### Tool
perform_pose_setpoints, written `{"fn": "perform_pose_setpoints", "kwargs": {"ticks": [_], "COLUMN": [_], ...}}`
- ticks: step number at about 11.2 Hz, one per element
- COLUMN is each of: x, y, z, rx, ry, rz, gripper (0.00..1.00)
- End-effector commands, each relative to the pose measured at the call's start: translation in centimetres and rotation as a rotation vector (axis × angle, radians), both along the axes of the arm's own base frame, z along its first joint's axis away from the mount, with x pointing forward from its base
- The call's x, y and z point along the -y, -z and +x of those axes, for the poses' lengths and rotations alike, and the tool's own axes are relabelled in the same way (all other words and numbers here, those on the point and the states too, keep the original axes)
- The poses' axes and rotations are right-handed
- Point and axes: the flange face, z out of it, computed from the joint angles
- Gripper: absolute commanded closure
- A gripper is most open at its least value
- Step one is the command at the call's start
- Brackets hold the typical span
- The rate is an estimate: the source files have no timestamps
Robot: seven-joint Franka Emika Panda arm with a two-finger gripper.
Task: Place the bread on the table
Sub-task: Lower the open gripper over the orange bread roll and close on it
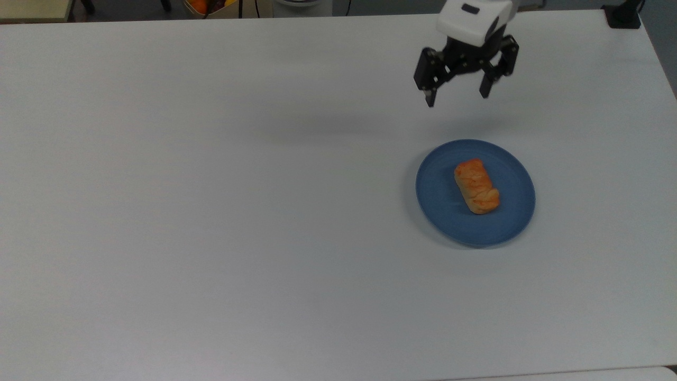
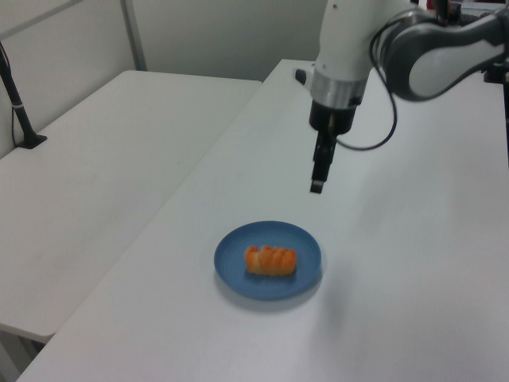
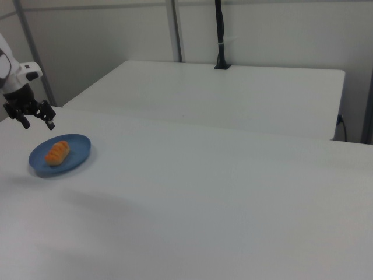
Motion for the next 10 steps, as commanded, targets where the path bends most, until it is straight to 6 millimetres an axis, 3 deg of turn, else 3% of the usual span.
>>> {"fn": "perform_pose_setpoints", "kwargs": {"ticks": [1,2,4,10], "x": [-2.8,-4.3,-5.5,-6.2], "y": [4.0,6.2,9.4,16.5], "z": [1.8,1.9,2.8,4.3], "rx": [0.084,0.105,0.159,0.234], "ry": [0.053,0.032,0.012,-0.007], "rz": [0.058,0.063,0.088,0.127], "gripper": [0.00,0.00,0.00,0.00]}}
